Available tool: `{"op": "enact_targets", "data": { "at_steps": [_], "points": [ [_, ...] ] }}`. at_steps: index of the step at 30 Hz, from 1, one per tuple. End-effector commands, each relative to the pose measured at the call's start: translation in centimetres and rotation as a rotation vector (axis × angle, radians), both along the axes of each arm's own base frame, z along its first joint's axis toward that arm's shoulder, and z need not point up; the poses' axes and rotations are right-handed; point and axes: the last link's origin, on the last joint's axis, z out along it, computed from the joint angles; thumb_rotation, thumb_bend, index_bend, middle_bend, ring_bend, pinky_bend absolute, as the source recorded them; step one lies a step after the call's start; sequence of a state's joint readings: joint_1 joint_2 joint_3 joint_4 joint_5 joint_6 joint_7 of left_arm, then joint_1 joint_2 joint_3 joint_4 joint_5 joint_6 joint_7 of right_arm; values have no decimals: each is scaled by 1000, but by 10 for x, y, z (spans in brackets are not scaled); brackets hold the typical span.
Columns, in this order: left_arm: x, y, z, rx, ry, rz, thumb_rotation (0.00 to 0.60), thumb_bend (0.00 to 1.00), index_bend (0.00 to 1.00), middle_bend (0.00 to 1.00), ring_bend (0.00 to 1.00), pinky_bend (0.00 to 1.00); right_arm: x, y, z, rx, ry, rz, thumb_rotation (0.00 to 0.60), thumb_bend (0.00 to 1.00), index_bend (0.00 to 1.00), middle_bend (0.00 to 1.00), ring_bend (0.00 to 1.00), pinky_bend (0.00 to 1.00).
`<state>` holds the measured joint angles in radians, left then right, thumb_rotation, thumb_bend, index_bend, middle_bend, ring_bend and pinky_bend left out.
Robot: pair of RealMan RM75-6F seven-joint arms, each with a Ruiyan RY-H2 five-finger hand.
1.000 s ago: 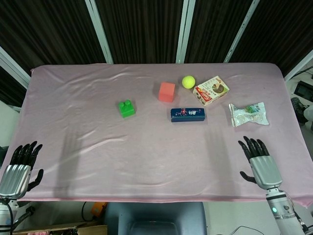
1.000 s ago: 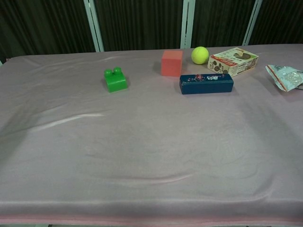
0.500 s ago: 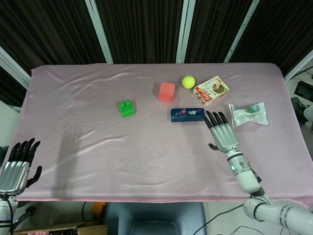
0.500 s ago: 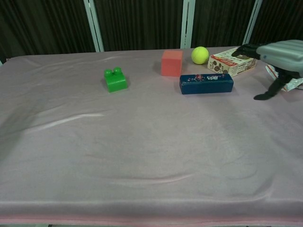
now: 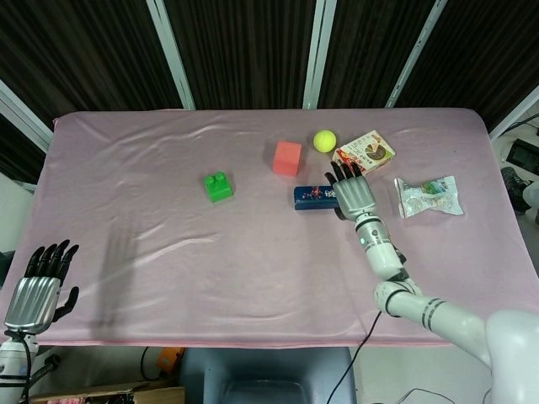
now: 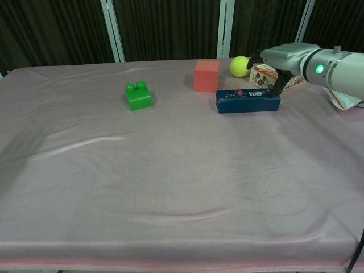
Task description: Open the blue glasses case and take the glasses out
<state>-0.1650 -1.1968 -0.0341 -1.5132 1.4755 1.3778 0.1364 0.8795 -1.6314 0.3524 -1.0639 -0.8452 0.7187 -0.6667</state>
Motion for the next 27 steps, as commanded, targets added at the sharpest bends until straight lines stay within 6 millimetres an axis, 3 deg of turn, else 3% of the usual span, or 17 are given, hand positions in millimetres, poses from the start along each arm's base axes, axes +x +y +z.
{"op": "enact_targets", "data": {
  "at_steps": [1,12,19,27],
  "points": [
    [-1,1,-1,2,4,9,600,417,0,0,0,22,10,-11,-21,46,14,-25,600,466,290,0,43,0],
    [-3,3,3,18,-4,31,600,417,0,0,0,23,27,-22,-51,80,60,-40,600,467,240,0,35,0],
    [-4,5,0,21,11,39,600,417,0,0,0,27,31,-21,-64,103,87,-50,600,468,277,0,35,0],
    [-3,5,-4,11,16,31,600,417,0,0,0,26,28,-7,-59,123,136,4,600,470,325,0,35,0]
  ]
}}
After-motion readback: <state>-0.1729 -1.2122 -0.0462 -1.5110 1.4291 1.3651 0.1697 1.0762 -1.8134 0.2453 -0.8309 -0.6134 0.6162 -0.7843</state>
